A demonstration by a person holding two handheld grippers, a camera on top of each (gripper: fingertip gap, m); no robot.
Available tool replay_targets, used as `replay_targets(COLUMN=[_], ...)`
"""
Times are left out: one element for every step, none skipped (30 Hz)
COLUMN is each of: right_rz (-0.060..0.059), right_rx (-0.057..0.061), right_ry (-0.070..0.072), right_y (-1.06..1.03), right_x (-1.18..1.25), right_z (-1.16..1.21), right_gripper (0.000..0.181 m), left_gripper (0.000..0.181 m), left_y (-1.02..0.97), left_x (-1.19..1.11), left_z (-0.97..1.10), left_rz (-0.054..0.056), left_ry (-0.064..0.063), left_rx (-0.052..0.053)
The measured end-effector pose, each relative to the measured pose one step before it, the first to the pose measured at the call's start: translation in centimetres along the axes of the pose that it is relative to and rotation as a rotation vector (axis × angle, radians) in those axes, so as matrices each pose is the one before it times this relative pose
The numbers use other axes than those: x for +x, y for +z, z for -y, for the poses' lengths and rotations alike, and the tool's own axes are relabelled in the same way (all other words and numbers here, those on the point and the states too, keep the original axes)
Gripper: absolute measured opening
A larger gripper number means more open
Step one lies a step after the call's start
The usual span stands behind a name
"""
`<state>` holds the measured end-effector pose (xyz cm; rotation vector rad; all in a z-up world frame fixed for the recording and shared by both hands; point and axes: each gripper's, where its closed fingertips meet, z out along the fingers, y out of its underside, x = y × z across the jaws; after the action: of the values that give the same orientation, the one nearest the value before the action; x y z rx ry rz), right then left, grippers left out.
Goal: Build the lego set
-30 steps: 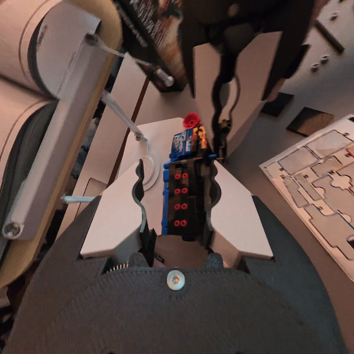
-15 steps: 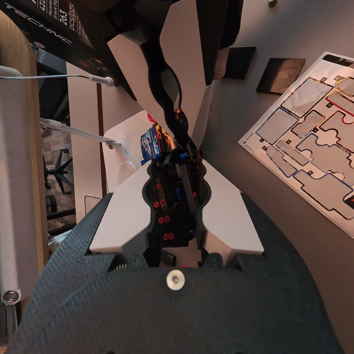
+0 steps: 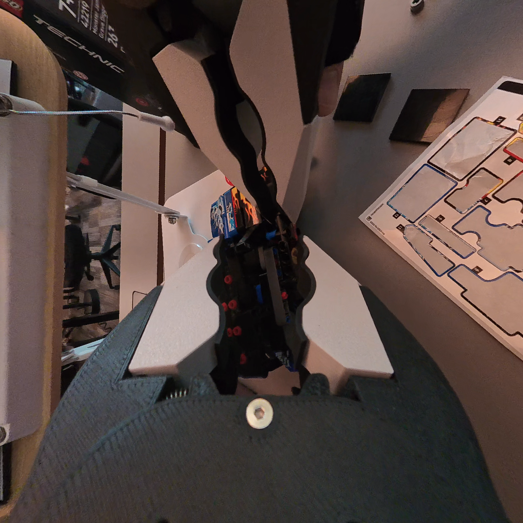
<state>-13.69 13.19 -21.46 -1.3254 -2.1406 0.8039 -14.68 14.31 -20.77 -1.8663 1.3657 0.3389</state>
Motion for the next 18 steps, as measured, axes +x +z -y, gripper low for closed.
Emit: replay_targets(right_rz=[0.0064,0.0068,0.0063,0.0036,-0.0002,-0.0002,0.0007,0.0007,0.0007,0.0011,0.0004,-0.0009,-0.002,-0.0036,-0.0033,0.0026,0.0079,0.0059], right_rx=[0.0002,0.0044,0.0065,0.006,0.0032,0.0004,-0.0001,-0.0007,-0.0012,-0.0008,-0.0007,-0.0023,-0.005,-0.0081,-0.0087,-0.0031,0.0034,0.0014], right_ry=[0.0103,0.0084,0.008,0.0048,0.0017,0.0009,0.0002,0.0012,0.0024,0.0012,-0.0016,-0.0014,-0.0009,-0.0034,-0.0046,0.0018,0.0087,0.0064], right_y=[0.043,0.041,0.013,0.013,-0.002,0.013,0.001,-0.003,0.005,0.01,0.017,0.007,0.016,0.006,-0.013,0.014,0.016,-0.003], right_x=[-0.033,-0.037,-0.01,0.008,0.046,0.036,0.007,0.004,0.013,-0.003,-0.027,-0.007,-0.01,-0.037,-0.037,-0.043,-0.037,-0.033], right_z=[-0.03,-0.041,-0.025,-0.008,0.003,-0.015,-0.015,-0.01,-0.007,-0.026,-0.029,-0.007,-0.016,-0.013,-0.019,-0.021,-0.03,-0.042], right_gripper=[0.007,0.007,0.007,0.007,0.007,0.007,0.007,0.007,0.007,0.007,0.007,0.007,0.007,0.007,0.007,0.007,0.007,0.007], left_gripper=[0.051,0.052,0.052,0.052,0.051,0.052,0.051,0.051,0.05,0.05,0.05,0.05,0.05,0.05,0.05,0.05,0.05,0.051], left_y=[0.035,-0.009,-0.006,-0.02,0.012,0.036,0.008,-0.021,-0.011,0.012,-0.001,0.013,0.003,-0.002,-0.01,-0.012,-0.024,0.014], left_x=[0.002,0.02,0.02,0.014,-0.024,-0.04,-0.008,-0.003,-0.009,0.018,0.021,0.007,0.01,0.018,0.046,0.041,0.026,0.009], left_z=[-0.027,-0.009,0.006,-0.006,-0.011,-0.028,-0.005,-0.024,0.003,0.003,-0.001,-0.006,-0.008,-0.017,0.03,0.001,-0.001,0.005], left_rz=[0.0026,-0.0009,-0.0024,-0.0022,-0.0027,-0.0022,-0.004,-0.0049,-0.0035,-0.001,-0.0011,-0.0019,-0.0008,-0.0001,0.0,0.0003,-0.0011,-0.0029], left_ry=[-0.0005,-0.0031,-0.0031,0.0029,-0.001,-0.0027,0.0029,0.005,0.0043,0.0057,0.0045,0.001,0.0046,0.0092,0.0079,0.0078,0.0072,0.0005], left_rx=[0.0027,0.0003,-0.0014,-0.0013,-0.0009,-0.0008,-0.0007,-0.0035,-0.0043,-0.0034,-0.0026,-0.0033,-0.0046,-0.0061,-0.0055,-0.0061,-0.0046,-0.0016])
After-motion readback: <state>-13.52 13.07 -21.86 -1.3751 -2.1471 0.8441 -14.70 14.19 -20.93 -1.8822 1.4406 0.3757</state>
